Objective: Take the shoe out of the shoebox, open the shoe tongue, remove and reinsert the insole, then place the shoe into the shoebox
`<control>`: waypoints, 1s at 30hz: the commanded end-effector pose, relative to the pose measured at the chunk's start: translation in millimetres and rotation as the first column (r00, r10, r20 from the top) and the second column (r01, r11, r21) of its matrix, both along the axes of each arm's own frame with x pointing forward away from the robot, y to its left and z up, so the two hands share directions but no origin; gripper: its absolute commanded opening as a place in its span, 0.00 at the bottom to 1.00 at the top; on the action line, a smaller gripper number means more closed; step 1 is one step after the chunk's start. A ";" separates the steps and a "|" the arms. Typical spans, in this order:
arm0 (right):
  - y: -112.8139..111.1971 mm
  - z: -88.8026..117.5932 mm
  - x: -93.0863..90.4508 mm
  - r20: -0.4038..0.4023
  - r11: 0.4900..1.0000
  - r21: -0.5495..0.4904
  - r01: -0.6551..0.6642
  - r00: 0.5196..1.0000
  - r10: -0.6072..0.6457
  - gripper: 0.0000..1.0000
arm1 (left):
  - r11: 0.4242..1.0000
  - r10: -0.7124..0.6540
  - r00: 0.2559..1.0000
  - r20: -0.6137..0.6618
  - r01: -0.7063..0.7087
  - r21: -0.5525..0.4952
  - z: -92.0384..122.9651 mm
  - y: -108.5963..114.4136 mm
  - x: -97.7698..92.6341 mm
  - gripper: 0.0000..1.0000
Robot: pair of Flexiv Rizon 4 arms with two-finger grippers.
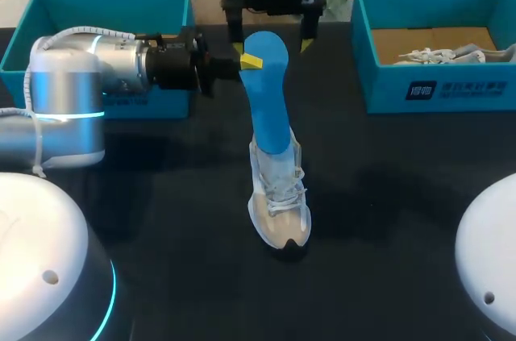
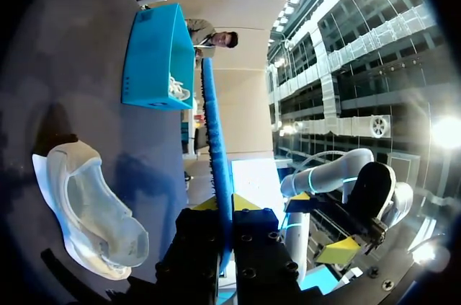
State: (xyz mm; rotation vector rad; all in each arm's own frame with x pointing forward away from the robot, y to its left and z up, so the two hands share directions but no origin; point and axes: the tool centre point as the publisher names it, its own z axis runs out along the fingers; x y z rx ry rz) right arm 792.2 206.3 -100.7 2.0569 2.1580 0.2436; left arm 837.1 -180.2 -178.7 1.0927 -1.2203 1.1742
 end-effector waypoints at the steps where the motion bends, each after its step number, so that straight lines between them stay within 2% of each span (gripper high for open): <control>1: 2.9 -3.6 1.7 0.001 1.000 0.001 0.005 1.000 -0.005 1.00 | 1.000 0.003 1.000 0.000 -0.003 0.002 0.5 0.0 -1.3 0.00; 24: 1.4 -6.4 3.4 0.004 1.000 0.014 0.009 1.000 -0.009 1.00 | 1.000 0.003 1.000 0.000 -0.003 0.002 0.5 0.0 -1.3 0.00; 26: -3.6 -5.8 3.1 0.012 0.999 0.050 0.006 1.000 -0.006 1.00 | 1.000 0.003 1.000 0.000 -0.003 0.002 0.5 0.0 -1.3 0.00; 29: -9.8 -4.0 1.5 0.009 1.000 0.019 0.001 1.000 -0.001 1.00 | 1.000 0.003 1.000 0.000 -0.003 0.002 0.5 0.0 -1.3 0.00; 30: -14.1 -3.4 1.0 0.017 0.999 0.053 -0.001 1.000 0.000 1.00 | 1.000 0.003 1.000 0.000 -0.003 0.002 0.5 0.0 -1.3 0.00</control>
